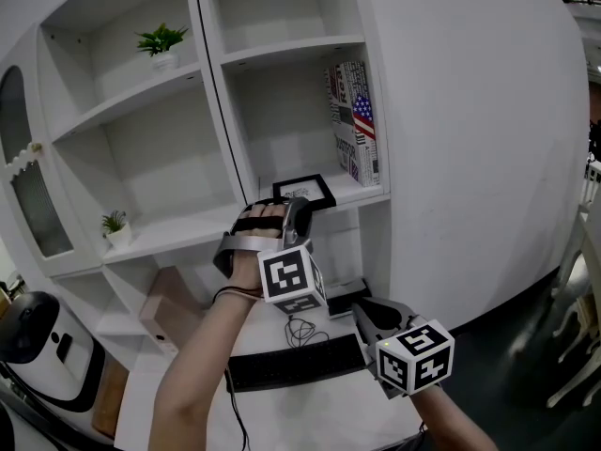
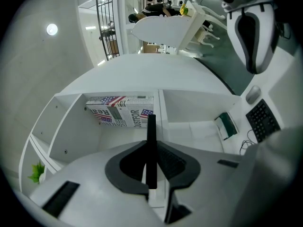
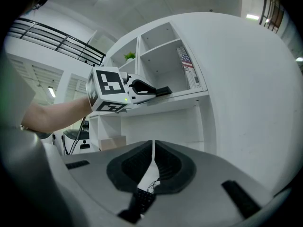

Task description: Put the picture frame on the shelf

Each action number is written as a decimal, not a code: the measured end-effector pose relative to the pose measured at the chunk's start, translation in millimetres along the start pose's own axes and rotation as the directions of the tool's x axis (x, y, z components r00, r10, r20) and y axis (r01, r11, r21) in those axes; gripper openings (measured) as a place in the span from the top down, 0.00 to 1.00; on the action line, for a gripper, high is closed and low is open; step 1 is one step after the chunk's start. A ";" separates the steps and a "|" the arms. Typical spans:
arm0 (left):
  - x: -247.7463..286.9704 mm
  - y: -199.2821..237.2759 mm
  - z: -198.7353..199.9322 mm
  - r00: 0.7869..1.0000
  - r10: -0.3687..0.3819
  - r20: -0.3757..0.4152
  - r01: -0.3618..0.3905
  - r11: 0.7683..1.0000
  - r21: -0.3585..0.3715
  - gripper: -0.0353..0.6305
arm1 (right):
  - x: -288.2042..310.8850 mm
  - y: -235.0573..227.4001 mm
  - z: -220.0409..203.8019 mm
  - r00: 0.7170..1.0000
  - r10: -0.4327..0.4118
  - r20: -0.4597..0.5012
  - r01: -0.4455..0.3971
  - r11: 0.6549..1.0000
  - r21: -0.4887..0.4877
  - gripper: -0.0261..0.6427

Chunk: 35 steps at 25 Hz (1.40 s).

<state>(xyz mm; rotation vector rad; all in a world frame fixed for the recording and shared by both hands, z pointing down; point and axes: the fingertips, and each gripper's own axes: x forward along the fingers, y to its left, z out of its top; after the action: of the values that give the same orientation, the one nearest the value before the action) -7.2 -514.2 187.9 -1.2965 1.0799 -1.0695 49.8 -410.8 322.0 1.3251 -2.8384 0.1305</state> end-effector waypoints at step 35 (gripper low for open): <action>-2.2 -1.0 2.1 0.999 -0.034 0.020 0.037 0.981 -0.189 0.79 | -8.9 -7.3 -9.4 1.000 -0.015 -0.018 0.016 1.000 0.006 0.96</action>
<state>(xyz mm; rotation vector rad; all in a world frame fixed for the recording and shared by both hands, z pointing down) -5.5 -511.6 188.9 -1.4779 1.1727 -0.9986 60.8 -407.9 331.5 1.3398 -2.8147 0.1505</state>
